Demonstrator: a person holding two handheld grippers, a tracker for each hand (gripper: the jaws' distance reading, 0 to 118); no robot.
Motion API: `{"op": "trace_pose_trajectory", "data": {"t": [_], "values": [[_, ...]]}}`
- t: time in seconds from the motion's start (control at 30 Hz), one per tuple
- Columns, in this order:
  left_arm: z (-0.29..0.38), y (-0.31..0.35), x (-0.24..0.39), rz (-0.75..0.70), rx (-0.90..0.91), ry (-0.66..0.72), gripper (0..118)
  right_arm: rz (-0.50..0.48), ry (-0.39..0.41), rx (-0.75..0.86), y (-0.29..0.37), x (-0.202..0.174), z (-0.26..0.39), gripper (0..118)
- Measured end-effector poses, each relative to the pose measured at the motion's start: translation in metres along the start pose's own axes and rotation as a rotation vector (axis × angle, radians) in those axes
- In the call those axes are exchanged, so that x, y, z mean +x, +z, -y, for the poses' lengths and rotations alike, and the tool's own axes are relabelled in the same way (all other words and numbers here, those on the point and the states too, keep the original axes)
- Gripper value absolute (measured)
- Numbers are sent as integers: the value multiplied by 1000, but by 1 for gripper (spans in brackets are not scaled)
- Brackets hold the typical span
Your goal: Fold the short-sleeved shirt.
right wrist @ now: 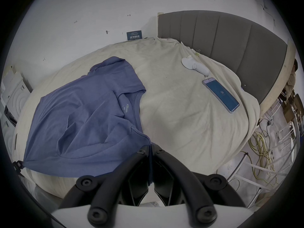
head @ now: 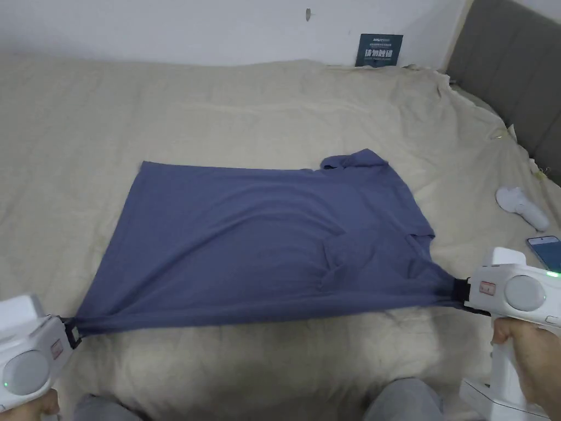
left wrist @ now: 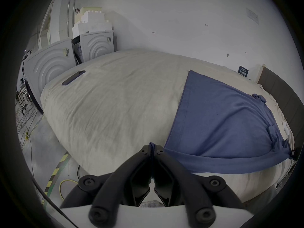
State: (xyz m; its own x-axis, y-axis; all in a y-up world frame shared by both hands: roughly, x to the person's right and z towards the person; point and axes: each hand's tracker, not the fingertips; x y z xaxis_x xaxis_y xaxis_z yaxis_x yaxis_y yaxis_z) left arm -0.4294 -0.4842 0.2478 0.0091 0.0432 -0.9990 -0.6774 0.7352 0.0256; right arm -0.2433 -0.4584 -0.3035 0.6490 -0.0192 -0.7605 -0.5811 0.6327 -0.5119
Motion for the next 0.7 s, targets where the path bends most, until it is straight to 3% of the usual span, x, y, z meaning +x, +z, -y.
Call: {"op": "trace_pose_trajectory", "data": {"t": [0.33, 0.4, 0.43, 0.47, 0.5, 0.53, 0.57, 0.63, 0.7], "values": [[12, -11, 1, -11, -72, -37, 0, 24, 8, -81, -22, -1, 29, 2], [13, -11, 1, 1, -82, -66, 5, 25, 6, -83, -23, -2, 31, 12], [13, -10, 0, 0, -83, -69, 13, 29, 16, -98, -23, -1, 30, 28], [11, -8, -3, 11, -99, -71, 25, 36, 22, -103, -22, 0, 28, 60], [8, -7, -8, 17, -111, -60, 41, 38, 30, -109, -20, 4, 27, 84], [6, -6, -13, 51, -118, -35, 64, 35, 26, -106, -16, 8, 26, 101], [0, -2, -21, 86, -127, -5, 88, 27, 12, -88, -11, 13, 23, 109], [-12, 4, -30, 97, -109, 16, 113, 16, -11, -38, 2, 21, 14, 109], [-31, 15, -37, 109, -48, 25, 118, 7, -8, 16, 19, 27, 1, 109]]}}
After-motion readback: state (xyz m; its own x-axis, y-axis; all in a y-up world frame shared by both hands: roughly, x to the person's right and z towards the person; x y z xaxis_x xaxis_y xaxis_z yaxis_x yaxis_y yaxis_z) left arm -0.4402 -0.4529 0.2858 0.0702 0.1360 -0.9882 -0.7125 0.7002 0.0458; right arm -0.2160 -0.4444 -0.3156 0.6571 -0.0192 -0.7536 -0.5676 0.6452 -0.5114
